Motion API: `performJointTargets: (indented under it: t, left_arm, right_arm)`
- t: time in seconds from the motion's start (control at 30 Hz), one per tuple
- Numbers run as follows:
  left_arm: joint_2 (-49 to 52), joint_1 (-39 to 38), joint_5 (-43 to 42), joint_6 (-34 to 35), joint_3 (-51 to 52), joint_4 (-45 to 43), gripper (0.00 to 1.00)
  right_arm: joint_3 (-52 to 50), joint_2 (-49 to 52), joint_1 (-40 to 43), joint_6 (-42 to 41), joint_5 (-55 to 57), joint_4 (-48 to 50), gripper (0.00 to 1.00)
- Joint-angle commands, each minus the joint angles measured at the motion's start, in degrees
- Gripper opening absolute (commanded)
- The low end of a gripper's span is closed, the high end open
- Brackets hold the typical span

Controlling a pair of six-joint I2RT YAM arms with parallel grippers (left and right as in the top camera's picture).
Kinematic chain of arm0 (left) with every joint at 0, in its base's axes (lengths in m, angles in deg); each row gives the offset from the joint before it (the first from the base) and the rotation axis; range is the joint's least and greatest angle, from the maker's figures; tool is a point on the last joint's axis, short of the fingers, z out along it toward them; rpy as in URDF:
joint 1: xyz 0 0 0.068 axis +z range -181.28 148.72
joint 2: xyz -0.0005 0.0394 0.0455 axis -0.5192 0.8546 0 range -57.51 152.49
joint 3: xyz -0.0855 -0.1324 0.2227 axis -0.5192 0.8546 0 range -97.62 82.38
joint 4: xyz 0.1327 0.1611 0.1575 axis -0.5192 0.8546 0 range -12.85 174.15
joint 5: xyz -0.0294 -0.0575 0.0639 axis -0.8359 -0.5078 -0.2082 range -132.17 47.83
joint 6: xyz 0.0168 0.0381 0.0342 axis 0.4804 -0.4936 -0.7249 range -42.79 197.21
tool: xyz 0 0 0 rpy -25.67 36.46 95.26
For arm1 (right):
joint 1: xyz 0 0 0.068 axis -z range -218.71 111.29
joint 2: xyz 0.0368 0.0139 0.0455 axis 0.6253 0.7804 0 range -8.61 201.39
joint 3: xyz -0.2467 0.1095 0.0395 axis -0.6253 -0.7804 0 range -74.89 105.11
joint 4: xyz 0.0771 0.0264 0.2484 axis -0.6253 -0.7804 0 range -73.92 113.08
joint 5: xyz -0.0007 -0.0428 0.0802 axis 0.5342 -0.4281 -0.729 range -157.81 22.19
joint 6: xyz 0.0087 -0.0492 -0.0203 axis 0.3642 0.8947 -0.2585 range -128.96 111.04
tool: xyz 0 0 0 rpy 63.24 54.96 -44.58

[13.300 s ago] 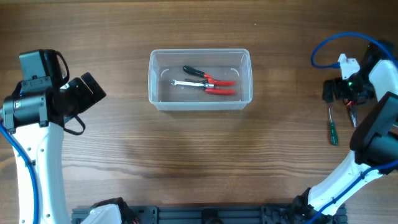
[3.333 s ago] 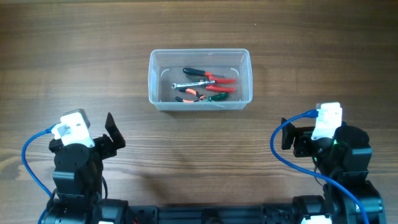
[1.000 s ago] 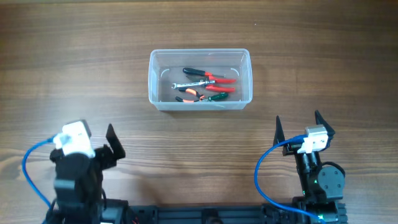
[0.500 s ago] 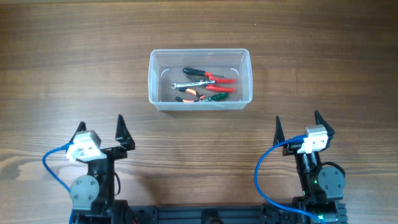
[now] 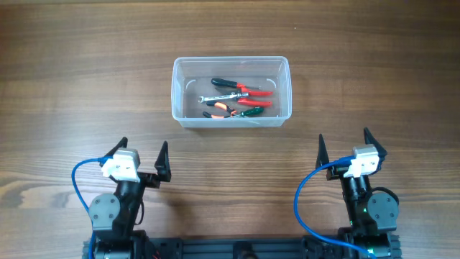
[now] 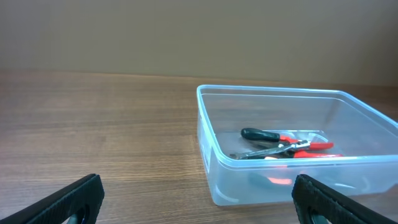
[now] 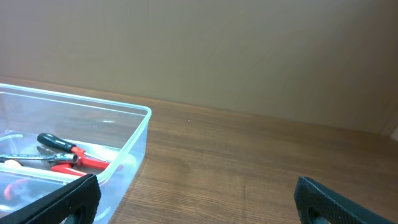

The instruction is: Pack container

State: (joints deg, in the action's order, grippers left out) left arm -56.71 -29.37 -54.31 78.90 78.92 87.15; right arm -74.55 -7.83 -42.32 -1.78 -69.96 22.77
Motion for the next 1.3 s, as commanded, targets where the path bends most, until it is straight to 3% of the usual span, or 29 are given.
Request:
performJointTargets:
  t: [0.0, 1.27]
  left_arm:
    - [-0.6, 0.2, -3.7, -1.5, 0.4, -0.4, 1.00]
    - [-0.6, -0.9, -3.3, -1.5, 0.4, -0.4, 1.00]
  right_arm:
    - [0.0, -0.6, -0.3, 0.2, -0.9, 0.4, 1.00]
    - [0.0, -0.6, -0.3, 0.2, -0.9, 0.4, 1.00]
